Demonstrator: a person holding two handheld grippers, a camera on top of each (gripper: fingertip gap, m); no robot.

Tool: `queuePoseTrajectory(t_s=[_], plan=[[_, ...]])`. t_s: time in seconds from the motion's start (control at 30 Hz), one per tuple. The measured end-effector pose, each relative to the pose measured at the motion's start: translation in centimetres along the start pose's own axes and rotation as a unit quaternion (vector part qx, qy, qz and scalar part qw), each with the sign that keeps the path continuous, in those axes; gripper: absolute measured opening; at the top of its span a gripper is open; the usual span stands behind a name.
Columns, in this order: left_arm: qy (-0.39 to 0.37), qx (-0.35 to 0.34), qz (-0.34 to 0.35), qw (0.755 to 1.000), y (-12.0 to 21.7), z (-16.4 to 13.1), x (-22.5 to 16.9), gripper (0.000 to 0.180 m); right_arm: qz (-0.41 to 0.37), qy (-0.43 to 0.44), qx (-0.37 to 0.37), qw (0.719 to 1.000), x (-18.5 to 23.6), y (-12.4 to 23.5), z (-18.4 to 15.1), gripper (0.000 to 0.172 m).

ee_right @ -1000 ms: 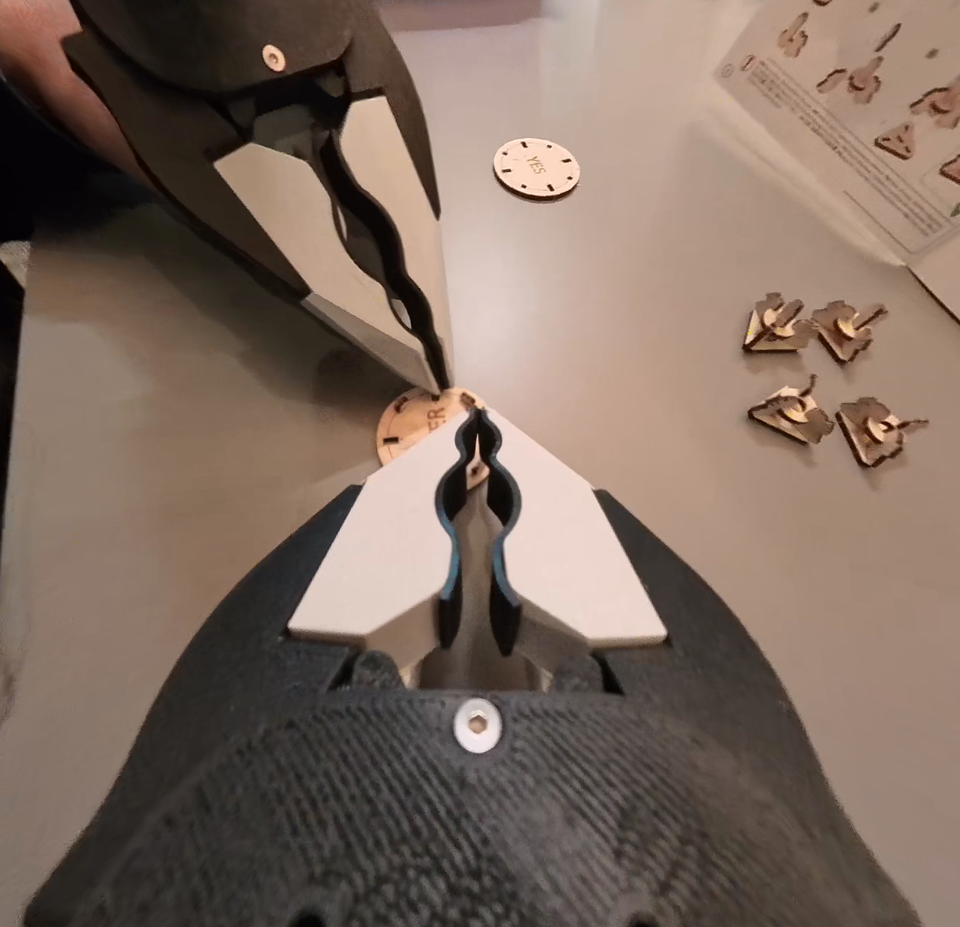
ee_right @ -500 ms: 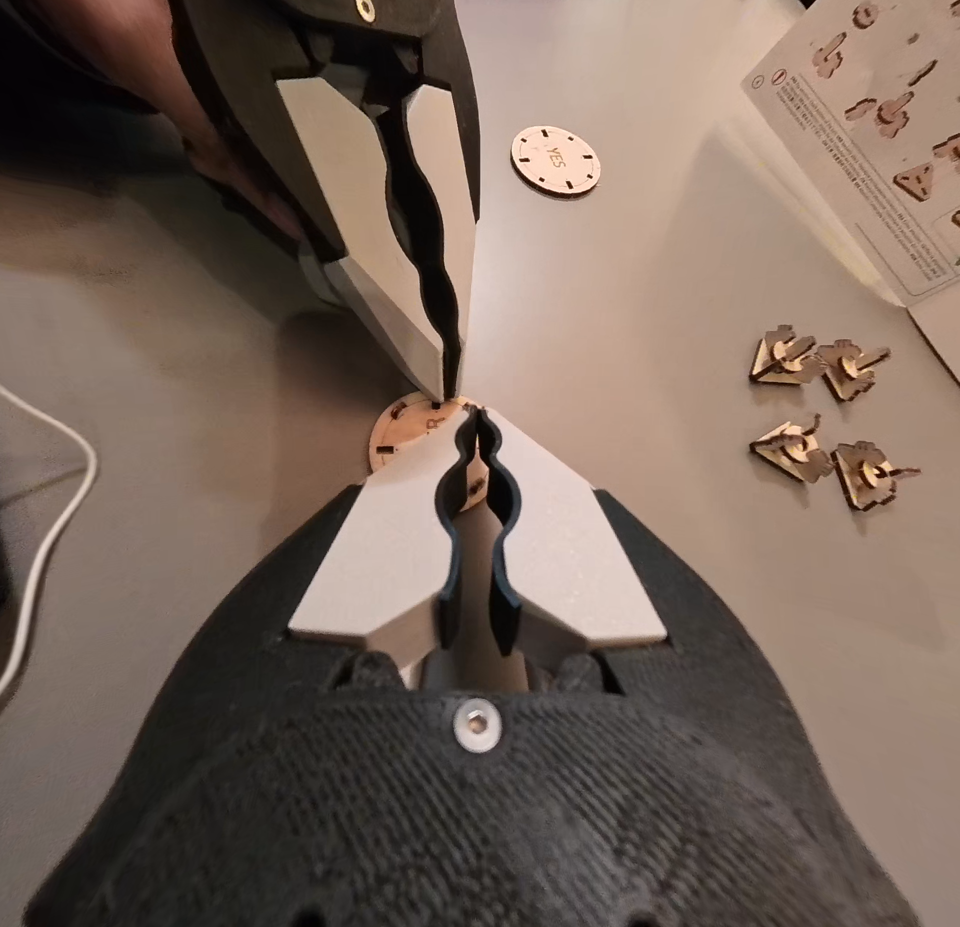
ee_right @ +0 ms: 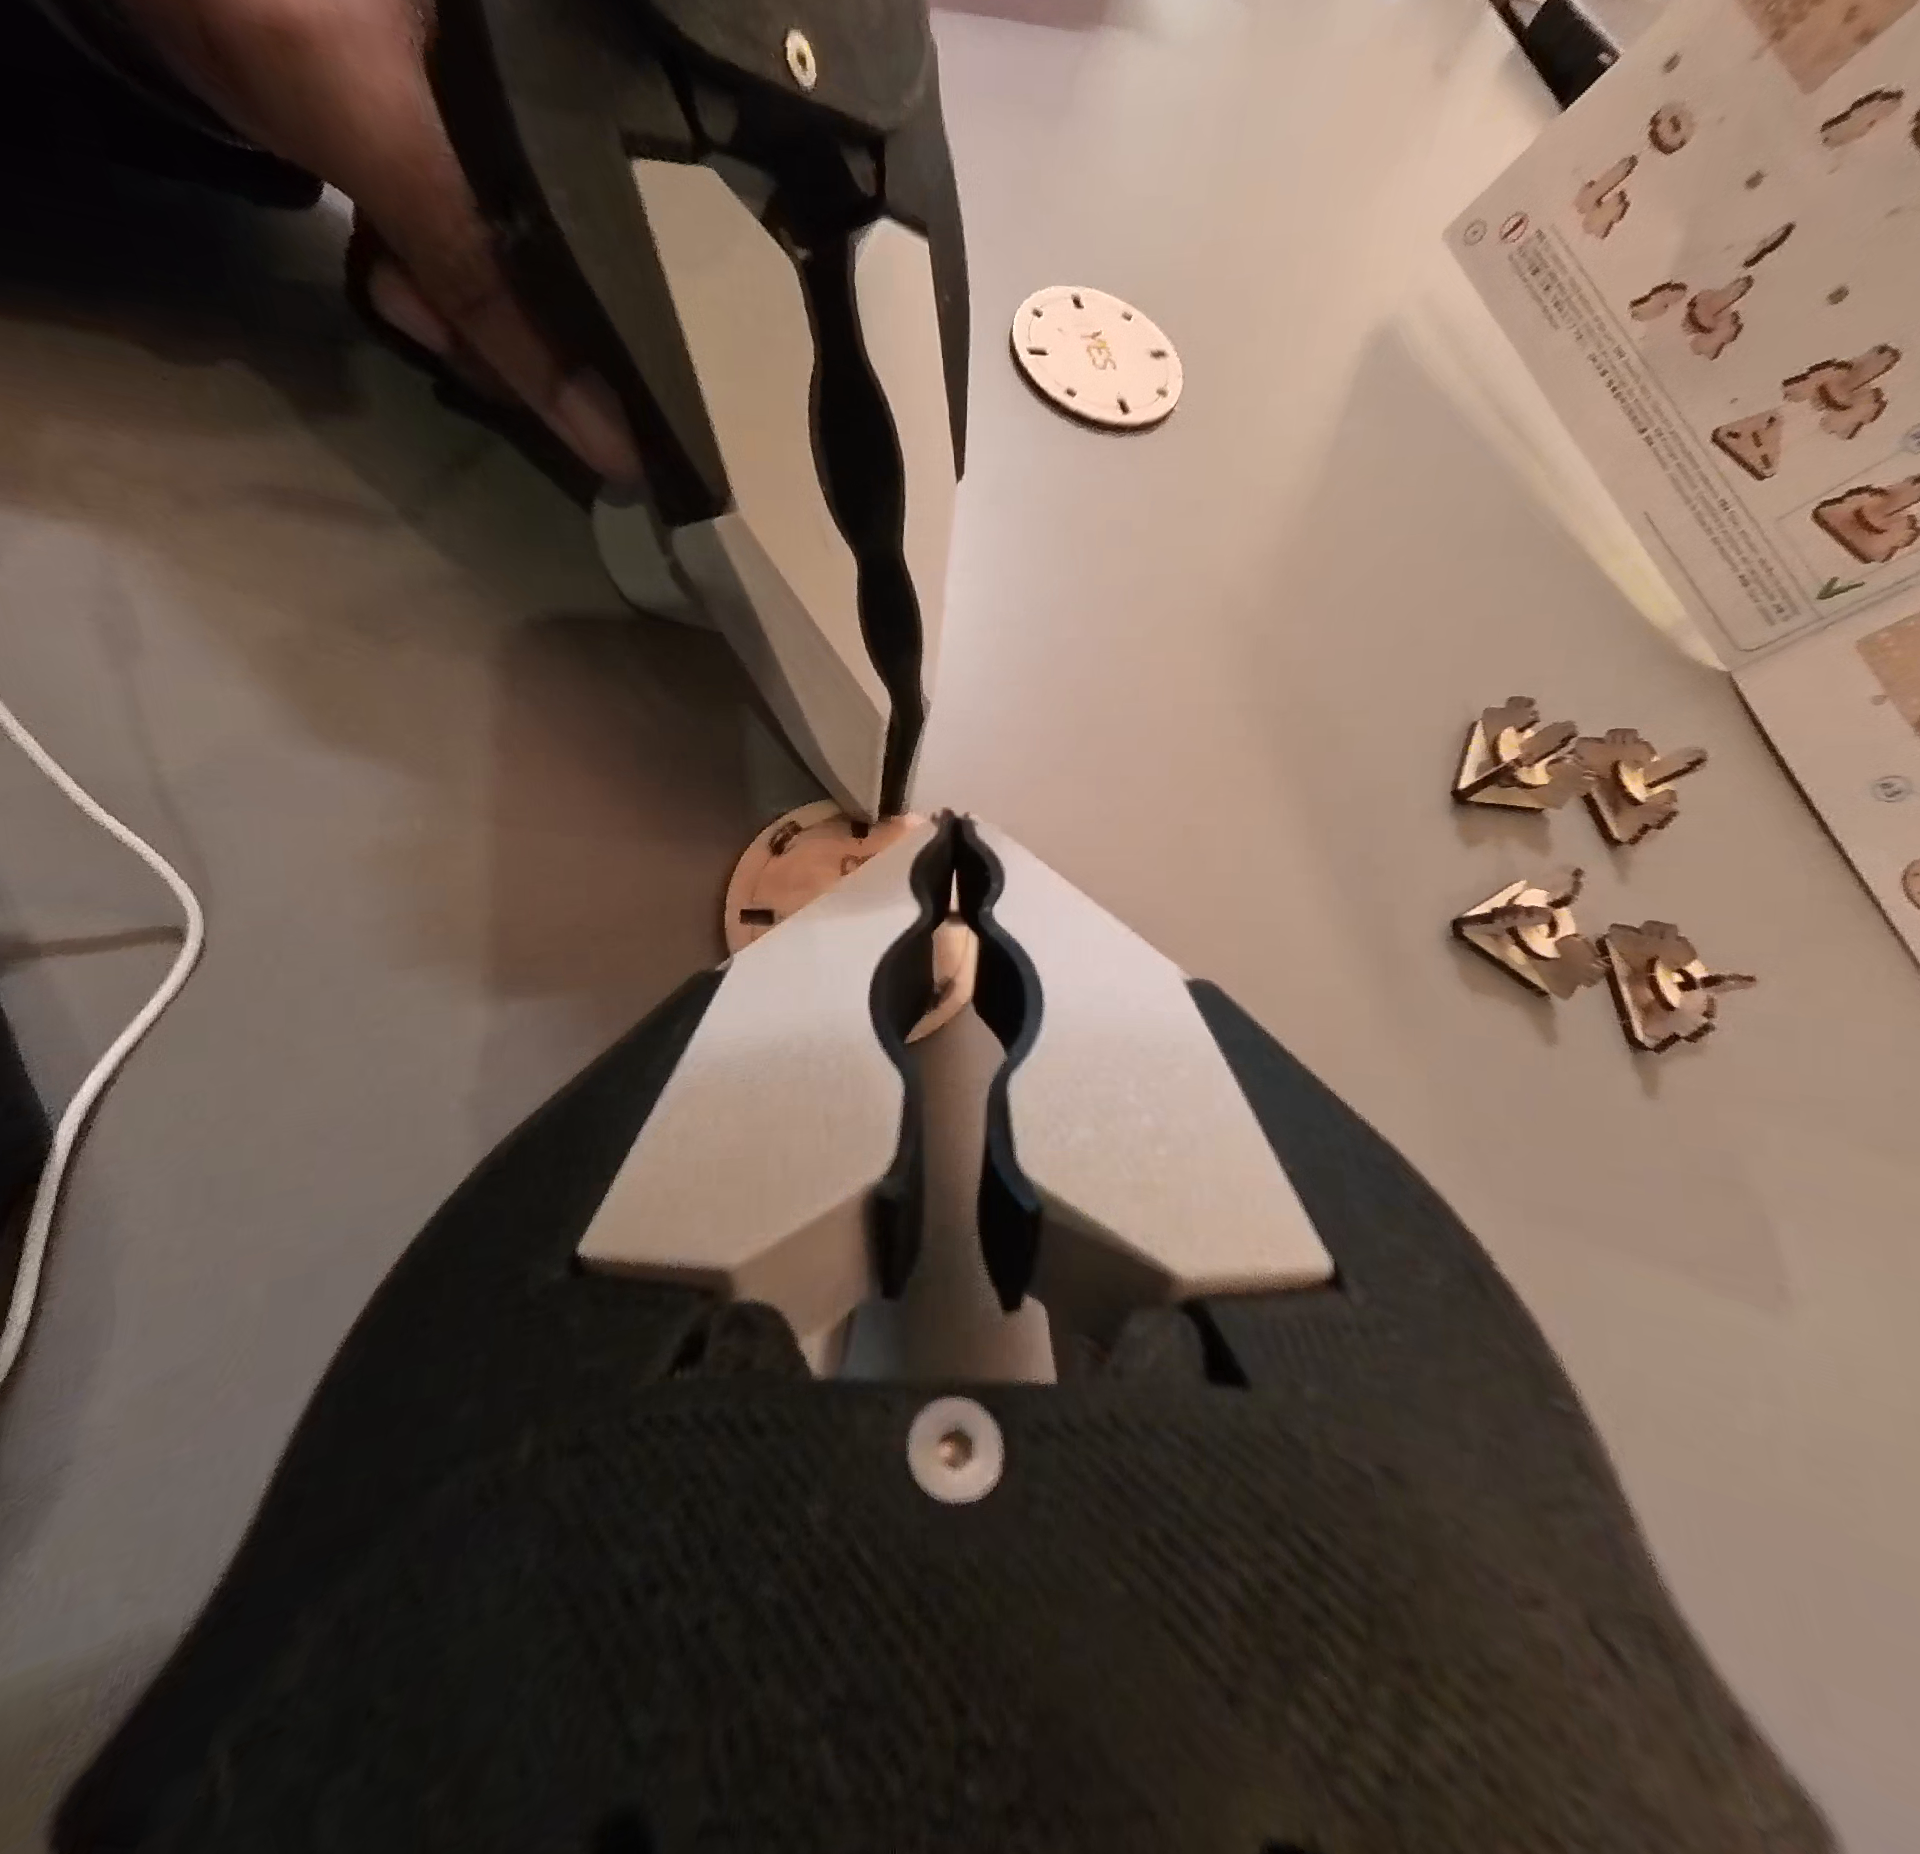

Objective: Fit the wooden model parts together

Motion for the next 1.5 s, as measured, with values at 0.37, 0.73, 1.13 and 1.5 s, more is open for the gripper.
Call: queuePoseTrajectory(t_s=[0.37,0.73,1.13,1.5], plan=[[0.005,-0.001,-0.004,1.000,0.0,0.0,0.1,0.001,-0.004,0.010,0.022,1.000,0.2,-0.9,-0.1,0.000],[0.006,-0.001,-0.004,1.000,0.0,0.0,0.1,0.001,-0.008,0.037,-0.008,0.999,0.7,-0.2,0.6,0.000],[0.004,-0.001,-0.002,1.000,0.0,0.0,0.1,0.001,-0.001,0.017,0.020,1.000,0.4,-0.6,0.0,0.000],[0.004,-0.001,-0.003,1.000,0.1,0.0,0.1,0.001,-0.002,0.004,0.033,0.999,0.4,-0.9,0.0,0.000]])
Point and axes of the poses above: each gripper's, where its closed fingertips meet, y back along the fingers, z out of its top, x = y × z across the jaws, the point moved 9 cm from there along y, back along the fingers, and after that the axes turned 6 degrees about -y, right-handed, at the moved point
